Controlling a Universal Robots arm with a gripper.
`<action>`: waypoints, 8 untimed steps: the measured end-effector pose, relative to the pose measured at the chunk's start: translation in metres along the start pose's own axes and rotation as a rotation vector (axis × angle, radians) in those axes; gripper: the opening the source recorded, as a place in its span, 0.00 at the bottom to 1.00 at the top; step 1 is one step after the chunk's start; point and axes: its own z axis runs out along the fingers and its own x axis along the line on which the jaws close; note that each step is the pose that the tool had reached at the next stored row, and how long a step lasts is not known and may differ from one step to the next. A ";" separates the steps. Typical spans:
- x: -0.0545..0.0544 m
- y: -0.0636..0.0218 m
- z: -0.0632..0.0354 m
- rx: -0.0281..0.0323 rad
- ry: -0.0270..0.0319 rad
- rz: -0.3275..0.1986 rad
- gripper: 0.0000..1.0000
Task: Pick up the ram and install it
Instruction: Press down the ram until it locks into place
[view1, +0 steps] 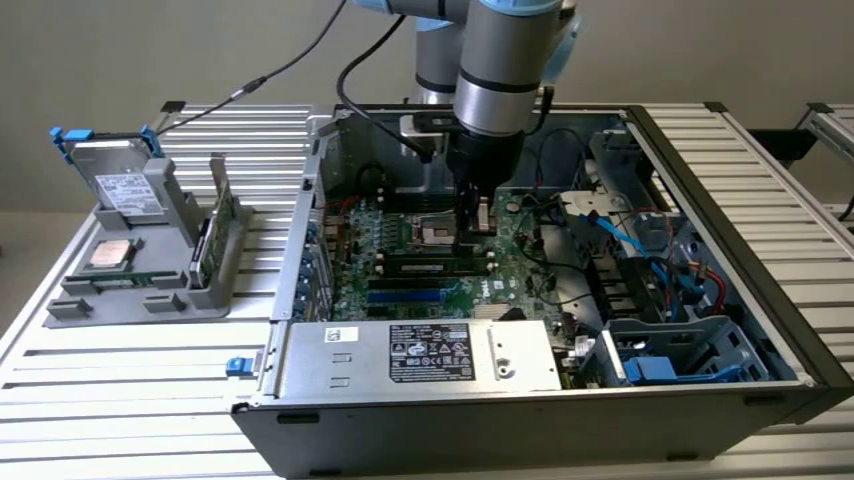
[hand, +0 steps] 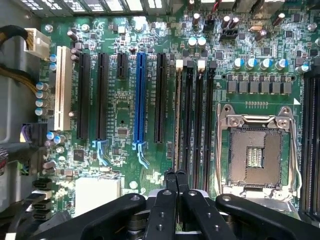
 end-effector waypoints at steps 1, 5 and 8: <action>0.000 0.0008 -0.0001 0.0000 0.0000 0.000 0.10; 0.000 0.0062 0.0002 0.0002 0.0003 0.000 0.10; 0.000 0.0146 0.0008 0.0017 0.0010 0.000 0.10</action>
